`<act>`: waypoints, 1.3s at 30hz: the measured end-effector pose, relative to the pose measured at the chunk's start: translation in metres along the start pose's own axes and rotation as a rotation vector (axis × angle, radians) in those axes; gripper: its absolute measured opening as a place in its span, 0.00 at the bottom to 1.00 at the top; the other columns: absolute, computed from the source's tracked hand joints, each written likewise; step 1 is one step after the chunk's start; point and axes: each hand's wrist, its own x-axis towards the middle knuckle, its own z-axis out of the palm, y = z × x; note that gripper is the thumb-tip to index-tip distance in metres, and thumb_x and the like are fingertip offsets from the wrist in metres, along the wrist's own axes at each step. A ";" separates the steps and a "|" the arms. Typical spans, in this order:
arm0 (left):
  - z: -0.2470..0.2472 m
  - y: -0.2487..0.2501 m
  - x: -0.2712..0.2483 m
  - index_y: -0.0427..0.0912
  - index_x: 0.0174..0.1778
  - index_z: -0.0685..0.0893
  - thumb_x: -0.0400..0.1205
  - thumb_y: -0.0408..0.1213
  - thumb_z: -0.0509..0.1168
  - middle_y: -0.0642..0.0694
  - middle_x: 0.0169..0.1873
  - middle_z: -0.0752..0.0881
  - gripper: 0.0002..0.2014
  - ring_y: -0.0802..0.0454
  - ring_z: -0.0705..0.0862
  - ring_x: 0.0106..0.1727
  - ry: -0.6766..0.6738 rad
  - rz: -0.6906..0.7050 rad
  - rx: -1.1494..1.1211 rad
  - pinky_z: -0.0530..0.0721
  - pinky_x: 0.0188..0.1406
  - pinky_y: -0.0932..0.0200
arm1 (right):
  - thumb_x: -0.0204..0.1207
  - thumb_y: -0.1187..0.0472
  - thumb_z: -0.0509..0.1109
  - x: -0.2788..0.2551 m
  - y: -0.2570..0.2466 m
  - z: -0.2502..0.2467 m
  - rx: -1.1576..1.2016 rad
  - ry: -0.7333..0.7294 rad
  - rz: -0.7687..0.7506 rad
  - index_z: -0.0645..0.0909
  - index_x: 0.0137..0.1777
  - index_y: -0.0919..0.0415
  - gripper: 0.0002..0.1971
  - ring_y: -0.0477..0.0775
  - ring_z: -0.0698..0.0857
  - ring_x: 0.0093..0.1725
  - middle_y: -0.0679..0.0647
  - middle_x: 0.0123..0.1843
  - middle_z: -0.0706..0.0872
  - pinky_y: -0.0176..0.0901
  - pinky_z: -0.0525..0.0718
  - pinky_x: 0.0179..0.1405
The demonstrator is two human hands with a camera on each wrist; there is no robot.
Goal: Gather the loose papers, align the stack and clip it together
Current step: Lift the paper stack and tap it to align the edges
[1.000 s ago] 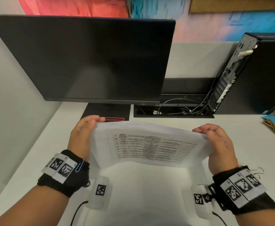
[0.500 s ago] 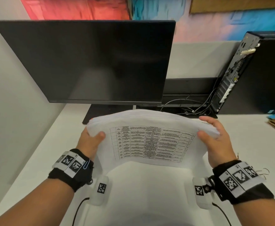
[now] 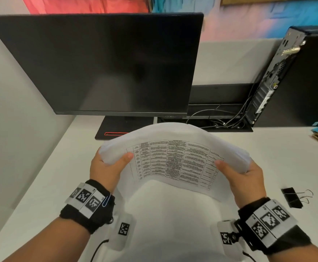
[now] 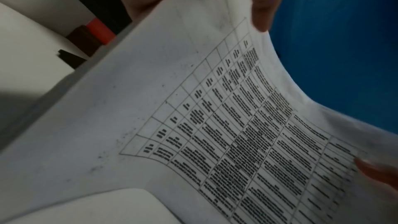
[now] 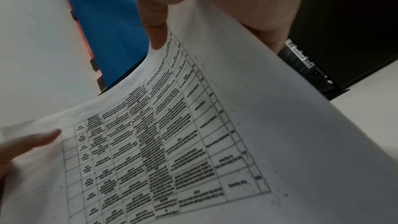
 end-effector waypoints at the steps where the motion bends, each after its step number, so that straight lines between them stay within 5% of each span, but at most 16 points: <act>1: 0.001 0.000 0.000 0.58 0.44 0.81 0.64 0.38 0.79 0.45 0.50 0.88 0.19 0.43 0.87 0.53 0.015 -0.010 -0.003 0.85 0.55 0.38 | 0.67 0.69 0.76 0.000 -0.001 0.001 -0.003 0.009 -0.002 0.84 0.43 0.48 0.14 0.34 0.88 0.37 0.35 0.36 0.91 0.30 0.83 0.37; 5: 0.000 0.005 -0.001 0.49 0.44 0.85 0.65 0.32 0.78 0.49 0.43 0.88 0.15 0.45 0.88 0.49 -0.018 0.005 -0.016 0.87 0.49 0.47 | 0.67 0.71 0.75 0.003 -0.005 -0.003 0.005 0.021 -0.069 0.84 0.41 0.49 0.13 0.31 0.87 0.35 0.33 0.34 0.90 0.21 0.81 0.34; 7: -0.004 0.005 -0.002 0.44 0.48 0.85 0.63 0.34 0.79 0.48 0.45 0.87 0.18 0.42 0.87 0.50 -0.033 0.033 0.060 0.87 0.49 0.45 | 0.67 0.69 0.75 0.002 -0.006 -0.010 -0.005 0.006 -0.086 0.84 0.39 0.47 0.13 0.34 0.87 0.37 0.35 0.36 0.90 0.25 0.84 0.37; 10: -0.006 0.011 -0.007 0.44 0.51 0.83 0.61 0.47 0.76 0.40 0.49 0.86 0.24 0.40 0.85 0.51 -0.072 0.070 0.020 0.86 0.45 0.48 | 0.70 0.68 0.73 0.004 -0.009 -0.019 0.022 -0.021 -0.079 0.82 0.40 0.50 0.10 0.35 0.86 0.34 0.44 0.35 0.89 0.30 0.84 0.33; 13: -0.003 0.018 -0.008 0.36 0.52 0.81 0.62 0.57 0.64 0.32 0.52 0.84 0.31 0.36 0.83 0.51 -0.046 0.026 -0.121 0.83 0.45 0.45 | 0.73 0.58 0.63 0.012 -0.016 -0.024 0.039 0.034 -0.112 0.80 0.37 0.45 0.08 0.33 0.82 0.31 0.37 0.31 0.86 0.34 0.80 0.36; 16: 0.000 0.025 -0.008 0.51 0.33 0.85 0.67 0.48 0.65 0.42 0.43 0.86 0.07 0.42 0.83 0.46 -0.020 -0.026 -0.180 0.80 0.48 0.43 | 0.76 0.58 0.61 0.021 -0.019 -0.022 0.049 0.102 -0.119 0.79 0.32 0.47 0.13 0.36 0.79 0.29 0.41 0.29 0.83 0.40 0.76 0.36; 20: 0.000 0.027 -0.005 0.57 0.30 0.84 0.65 0.48 0.65 0.47 0.41 0.84 0.04 0.45 0.82 0.45 -0.037 -0.027 -0.131 0.79 0.45 0.49 | 0.69 0.46 0.66 0.024 -0.019 -0.019 -0.010 0.121 -0.037 0.77 0.33 0.50 0.10 0.49 0.79 0.34 0.44 0.29 0.81 0.46 0.77 0.41; 23: 0.000 0.026 -0.001 0.56 0.30 0.84 0.71 0.45 0.61 0.47 0.40 0.84 0.07 0.45 0.81 0.45 0.005 -0.029 -0.115 0.77 0.43 0.52 | 0.68 0.56 0.72 0.027 -0.015 -0.022 0.068 -0.002 -0.047 0.78 0.43 0.48 0.06 0.37 0.85 0.33 0.41 0.32 0.86 0.36 0.83 0.33; 25: 0.003 0.026 -0.001 0.51 0.34 0.84 0.71 0.47 0.59 0.46 0.39 0.83 0.09 0.45 0.80 0.46 0.028 -0.032 -0.071 0.77 0.44 0.53 | 0.61 0.63 0.80 0.027 -0.006 -0.022 0.071 -0.092 0.014 0.81 0.50 0.53 0.18 0.38 0.89 0.38 0.42 0.37 0.91 0.36 0.88 0.39; 27: 0.006 0.026 -0.002 0.48 0.39 0.83 0.76 0.48 0.59 0.47 0.39 0.82 0.10 0.44 0.80 0.47 0.054 -0.008 0.014 0.76 0.41 0.55 | 0.62 0.66 0.78 0.024 -0.004 -0.019 0.004 -0.069 0.072 0.84 0.47 0.55 0.13 0.37 0.89 0.36 0.39 0.35 0.91 0.42 0.88 0.45; 29: 0.006 0.031 0.001 0.53 0.43 0.80 0.76 0.49 0.62 0.51 0.45 0.81 0.06 0.43 0.80 0.53 0.126 0.044 0.114 0.80 0.47 0.50 | 0.67 0.69 0.76 0.022 -0.004 -0.017 -0.036 -0.033 0.048 0.85 0.43 0.53 0.11 0.34 0.88 0.34 0.35 0.32 0.90 0.36 0.87 0.43; 31: 0.004 0.045 0.002 0.56 0.54 0.72 0.70 0.54 0.69 0.50 0.61 0.76 0.20 0.48 0.75 0.65 0.195 0.206 0.347 0.76 0.66 0.43 | 0.67 0.71 0.75 0.018 -0.013 -0.013 -0.033 -0.058 -0.051 0.85 0.44 0.51 0.13 0.31 0.88 0.36 0.32 0.32 0.89 0.24 0.84 0.37; 33: 0.008 0.067 0.002 0.54 0.65 0.68 0.60 0.60 0.74 0.48 0.72 0.68 0.39 0.49 0.65 0.75 0.107 0.499 0.643 0.59 0.78 0.42 | 0.68 0.69 0.76 0.014 -0.030 -0.008 -0.145 -0.108 -0.241 0.85 0.41 0.44 0.15 0.33 0.88 0.39 0.35 0.34 0.90 0.21 0.82 0.36; 35: 0.020 0.093 -0.003 0.52 0.72 0.64 0.59 0.59 0.76 0.49 0.76 0.65 0.46 0.49 0.60 0.80 -0.098 0.676 0.955 0.48 0.79 0.40 | 0.69 0.59 0.75 0.008 -0.053 0.000 -0.375 -0.142 -0.504 0.86 0.40 0.45 0.05 0.45 0.87 0.39 0.47 0.34 0.90 0.31 0.82 0.35; 37: 0.034 0.111 -0.007 0.56 0.69 0.70 0.65 0.56 0.73 0.53 0.70 0.76 0.36 0.51 0.73 0.72 -0.322 0.698 1.106 0.59 0.79 0.42 | 0.69 0.51 0.71 0.004 -0.073 0.005 -0.511 -0.174 -0.687 0.88 0.40 0.56 0.10 0.51 0.83 0.34 0.53 0.33 0.87 0.40 0.80 0.31; 39: 0.041 0.122 -0.006 0.57 0.49 0.83 0.70 0.52 0.71 0.54 0.46 0.89 0.13 0.54 0.85 0.46 -0.489 0.583 1.092 0.82 0.58 0.48 | 0.69 0.52 0.72 0.003 -0.089 0.009 -0.578 -0.191 -0.794 0.88 0.37 0.64 0.14 0.51 0.81 0.29 0.55 0.30 0.85 0.42 0.77 0.29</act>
